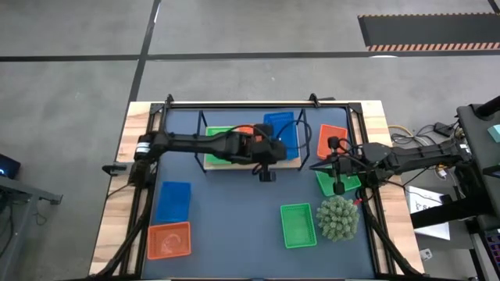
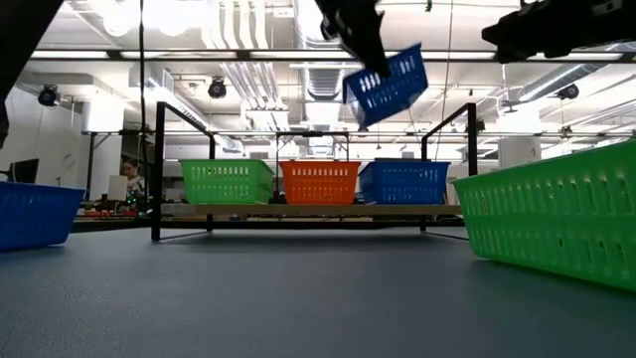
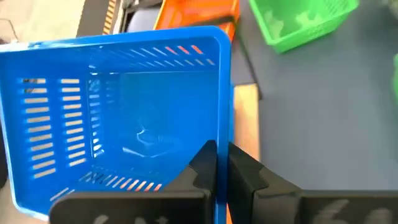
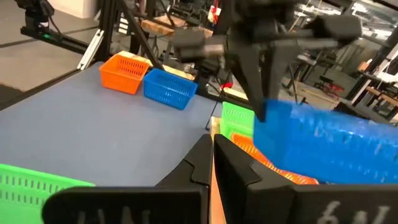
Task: Stack baskets on shelf by color
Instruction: Stack the bottom blue basket on top of the blue basket on the shelf, then stack the bottom orange basket on top of the orange basket on the shelf
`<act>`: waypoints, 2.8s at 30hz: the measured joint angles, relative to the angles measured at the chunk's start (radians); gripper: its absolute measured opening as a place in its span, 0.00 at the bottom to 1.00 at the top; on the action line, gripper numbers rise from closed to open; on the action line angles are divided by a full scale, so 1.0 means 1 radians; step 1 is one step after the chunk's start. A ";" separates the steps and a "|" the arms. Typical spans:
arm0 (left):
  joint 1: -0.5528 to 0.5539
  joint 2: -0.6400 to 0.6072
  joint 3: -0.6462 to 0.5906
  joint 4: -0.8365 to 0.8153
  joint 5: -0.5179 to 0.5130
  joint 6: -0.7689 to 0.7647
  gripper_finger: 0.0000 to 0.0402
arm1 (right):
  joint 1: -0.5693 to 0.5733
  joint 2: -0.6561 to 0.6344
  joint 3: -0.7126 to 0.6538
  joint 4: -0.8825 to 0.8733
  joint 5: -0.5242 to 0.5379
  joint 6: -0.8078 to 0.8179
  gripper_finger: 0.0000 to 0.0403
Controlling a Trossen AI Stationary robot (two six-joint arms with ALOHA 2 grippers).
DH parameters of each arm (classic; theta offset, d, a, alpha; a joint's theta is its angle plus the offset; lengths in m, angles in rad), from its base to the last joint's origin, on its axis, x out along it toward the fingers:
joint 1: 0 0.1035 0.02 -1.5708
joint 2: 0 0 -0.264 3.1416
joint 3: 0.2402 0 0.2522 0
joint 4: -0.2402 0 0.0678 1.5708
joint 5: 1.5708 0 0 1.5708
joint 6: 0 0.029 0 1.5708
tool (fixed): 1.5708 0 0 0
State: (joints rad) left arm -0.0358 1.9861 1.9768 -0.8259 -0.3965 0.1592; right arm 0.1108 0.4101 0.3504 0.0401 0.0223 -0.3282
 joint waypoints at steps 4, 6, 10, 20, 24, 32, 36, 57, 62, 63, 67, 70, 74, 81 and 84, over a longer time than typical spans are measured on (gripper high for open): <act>0.030 0.006 -0.043 0.063 0.021 0.006 0.00 | 0.000 -0.013 0.000 -0.005 0.001 0.001 0.02; 0.036 0.005 -0.075 0.135 0.023 0.005 0.00 | 0.000 -0.017 0.000 -0.006 0.001 0.001 0.02; 0.042 0.008 -0.097 0.184 0.026 0.005 0.00 | 0.000 -0.017 0.000 -0.007 0.003 0.003 0.02; 0.045 0.013 -0.177 0.278 0.027 -0.023 0.00 | 0.000 -0.017 -0.001 -0.013 0.003 0.007 0.02; 0.047 0.014 -0.205 0.276 0.027 -0.046 0.00 | 0.000 -0.017 -0.001 -0.014 0.003 0.007 0.02; 0.047 0.014 -0.234 0.333 0.027 -0.048 0.00 | 0.000 -0.017 -0.001 -0.014 0.003 0.007 0.02; 0.047 0.014 -0.239 0.352 0.027 -0.048 0.00 | 0.000 -0.017 -0.001 -0.014 0.003 0.008 0.02; 0.048 0.014 -0.297 0.445 0.029 -0.049 0.06 | 0.000 -0.017 -0.001 -0.016 0.004 0.015 0.02; 0.049 0.014 -0.297 0.445 0.029 -0.050 0.13 | 0.000 -0.017 -0.001 -0.016 0.004 0.016 0.02; 0.049 0.014 -0.297 0.446 0.029 -0.049 0.15 | 0.000 -0.017 -0.001 -0.016 0.004 0.021 0.02; 0.049 0.014 -0.297 0.448 0.029 -0.049 0.19 | 0.000 -0.017 -0.001 -0.018 0.004 0.023 0.02; 0.049 0.012 -0.291 0.443 0.030 -0.048 0.21 | 0.000 -0.017 -0.001 -0.018 0.004 0.022 0.02; 0.040 -0.008 -0.287 0.441 0.034 -0.048 0.22 | 0.000 -0.017 -0.001 -0.018 0.005 0.025 0.02; -0.093 -0.100 -0.313 0.387 0.156 -0.073 0.22 | 0.000 -0.014 -0.001 -0.023 0.006 0.050 0.02; -0.178 -0.151 -0.364 0.364 0.158 -0.075 0.22 | 0.000 -0.013 -0.002 -0.030 0.007 0.052 0.02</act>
State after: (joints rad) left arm -0.2138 1.8353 1.6130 -0.4617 -0.2386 0.0838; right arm 0.1108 0.3973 0.3489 0.0102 0.0290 -0.2763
